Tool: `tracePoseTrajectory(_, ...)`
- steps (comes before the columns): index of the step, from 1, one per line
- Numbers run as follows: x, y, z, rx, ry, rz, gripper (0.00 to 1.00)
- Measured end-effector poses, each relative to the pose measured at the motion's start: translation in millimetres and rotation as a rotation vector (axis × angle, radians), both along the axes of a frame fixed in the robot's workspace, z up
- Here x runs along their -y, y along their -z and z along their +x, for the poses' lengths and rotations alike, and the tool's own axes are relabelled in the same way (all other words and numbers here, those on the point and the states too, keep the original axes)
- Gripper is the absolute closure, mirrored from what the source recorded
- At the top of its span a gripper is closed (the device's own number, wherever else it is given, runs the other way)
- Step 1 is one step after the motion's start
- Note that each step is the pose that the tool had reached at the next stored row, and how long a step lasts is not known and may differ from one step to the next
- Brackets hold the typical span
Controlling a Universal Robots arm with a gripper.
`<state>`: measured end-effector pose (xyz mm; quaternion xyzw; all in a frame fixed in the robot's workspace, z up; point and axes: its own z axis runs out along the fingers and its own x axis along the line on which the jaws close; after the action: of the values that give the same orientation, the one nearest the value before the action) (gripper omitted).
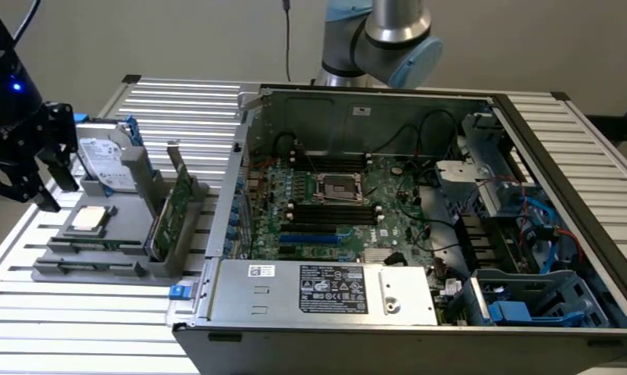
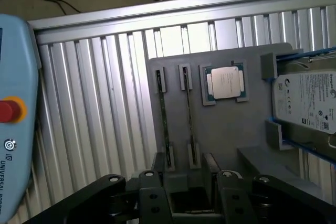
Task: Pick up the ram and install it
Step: 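Pick up the ram and move it above insertion slot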
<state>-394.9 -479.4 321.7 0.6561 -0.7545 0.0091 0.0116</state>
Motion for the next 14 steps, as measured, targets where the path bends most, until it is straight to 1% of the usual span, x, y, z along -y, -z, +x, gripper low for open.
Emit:
tracePoseTrajectory(9, 12.5, 16.5, 0.1, 0.0001, -0.024, 0.0001, 0.58)
tracePoseTrajectory(14, 17.5, 25.5, 0.1, -0.0001, -0.028, -0.0001, 0.58)
